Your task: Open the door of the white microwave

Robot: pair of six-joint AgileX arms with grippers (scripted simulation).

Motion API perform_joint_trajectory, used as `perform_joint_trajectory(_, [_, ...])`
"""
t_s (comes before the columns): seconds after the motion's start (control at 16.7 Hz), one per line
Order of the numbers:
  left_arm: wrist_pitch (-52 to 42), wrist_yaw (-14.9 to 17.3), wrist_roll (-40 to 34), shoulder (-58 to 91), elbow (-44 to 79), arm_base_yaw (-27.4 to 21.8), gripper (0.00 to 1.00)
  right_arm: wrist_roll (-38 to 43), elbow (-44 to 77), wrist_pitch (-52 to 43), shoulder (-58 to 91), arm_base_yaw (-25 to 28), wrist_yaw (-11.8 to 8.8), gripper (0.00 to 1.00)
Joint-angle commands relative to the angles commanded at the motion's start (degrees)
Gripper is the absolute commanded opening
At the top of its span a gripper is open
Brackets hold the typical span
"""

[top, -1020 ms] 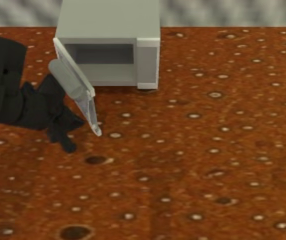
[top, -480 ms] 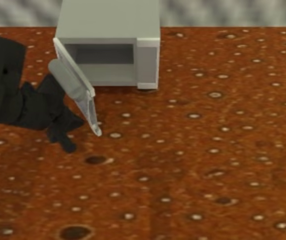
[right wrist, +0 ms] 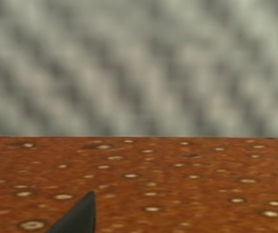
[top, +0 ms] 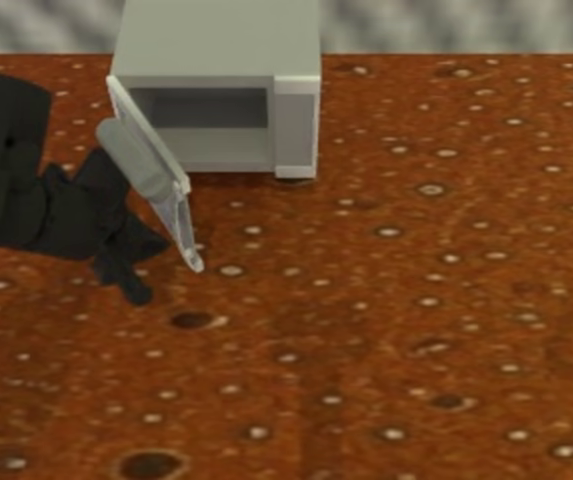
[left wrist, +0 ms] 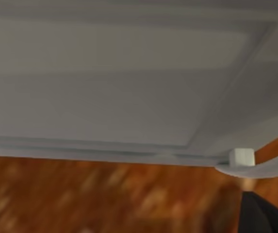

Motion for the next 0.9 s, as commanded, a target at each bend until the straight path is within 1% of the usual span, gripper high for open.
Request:
perform_joint_trajectory(0.48, [0.0,0.0,0.0,0.0,0.0,0.0,0.0,0.0,0.0,0.0,0.0,0.0,0.0,1.0])
perform_joint_trajectory(0.9, [0.0,0.0,0.0,0.0,0.0,0.0,0.53,0.0,0.0,0.0,0.0,0.0,0.0,1.0])
